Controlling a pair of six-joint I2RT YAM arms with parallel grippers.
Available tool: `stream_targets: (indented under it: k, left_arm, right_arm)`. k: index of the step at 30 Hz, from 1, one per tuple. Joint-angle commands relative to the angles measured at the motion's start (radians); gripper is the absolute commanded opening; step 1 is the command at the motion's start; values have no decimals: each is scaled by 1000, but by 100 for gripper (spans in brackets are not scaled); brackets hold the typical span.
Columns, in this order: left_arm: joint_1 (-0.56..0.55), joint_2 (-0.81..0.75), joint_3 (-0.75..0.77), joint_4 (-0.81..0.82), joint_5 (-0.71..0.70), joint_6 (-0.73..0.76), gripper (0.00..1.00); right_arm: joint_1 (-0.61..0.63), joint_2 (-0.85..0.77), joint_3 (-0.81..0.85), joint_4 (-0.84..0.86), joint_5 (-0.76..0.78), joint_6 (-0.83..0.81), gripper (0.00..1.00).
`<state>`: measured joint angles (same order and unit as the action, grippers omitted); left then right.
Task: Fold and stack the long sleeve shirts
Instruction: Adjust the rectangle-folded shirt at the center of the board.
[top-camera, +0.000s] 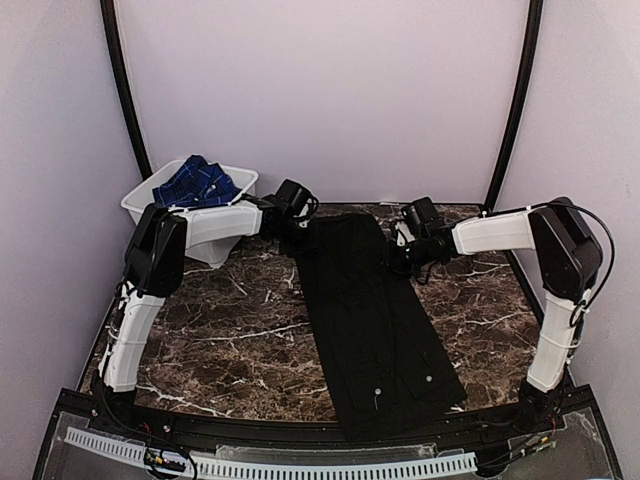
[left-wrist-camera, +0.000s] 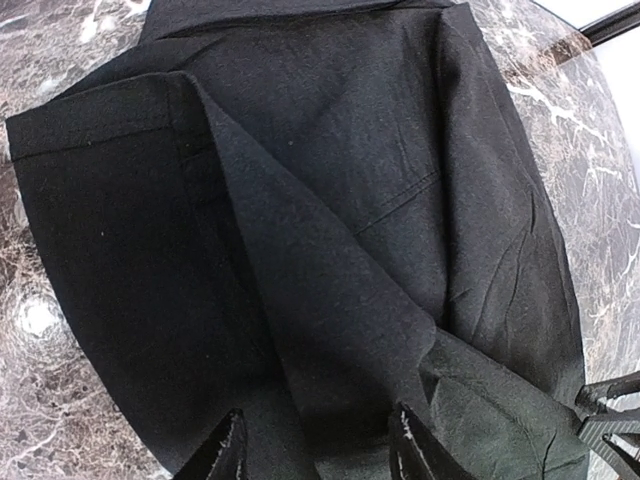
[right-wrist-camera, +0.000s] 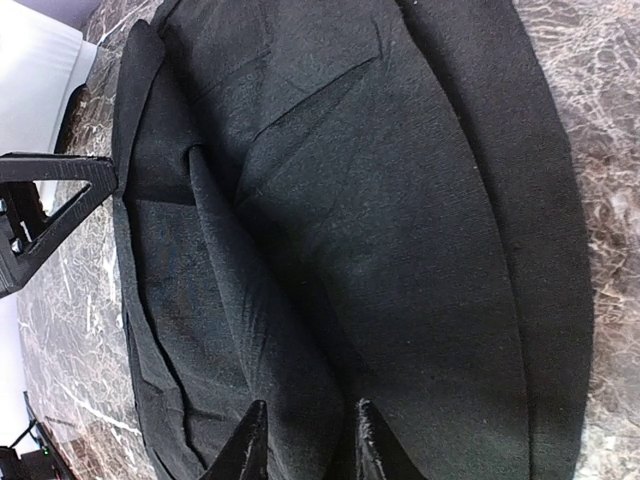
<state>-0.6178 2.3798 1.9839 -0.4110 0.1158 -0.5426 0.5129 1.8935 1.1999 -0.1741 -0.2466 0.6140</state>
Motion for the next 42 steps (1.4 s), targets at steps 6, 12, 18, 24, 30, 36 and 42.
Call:
stream_targets:
  k: [6, 12, 18, 24, 30, 36, 42]
  left_arm:
    - [7, 12, 34, 48, 71, -48, 34]
    - [9, 16, 33, 59, 89, -60, 15]
    - [12, 13, 36, 65, 97, -60, 0]
    - [17, 13, 47, 62, 82, -52, 0]
    - [34, 3, 52, 49, 46, -53, 0]
    - [40, 2, 46, 58, 37, -50, 0]
    - [43, 9, 38, 72, 85, -50, 24]
  right_arm:
    - [9, 22, -15, 56, -36, 20, 24]
    - [10, 23, -18, 58, -38, 21, 18]
    - [10, 12, -26, 50, -21, 20, 0]
    - [10, -26, -39, 28, 60, 15, 0]
    - [9, -49, -61, 27, 84, 16, 0]
    - [10, -56, -74, 36, 94, 23, 0]
    - [10, -45, -67, 38, 88, 25, 0]
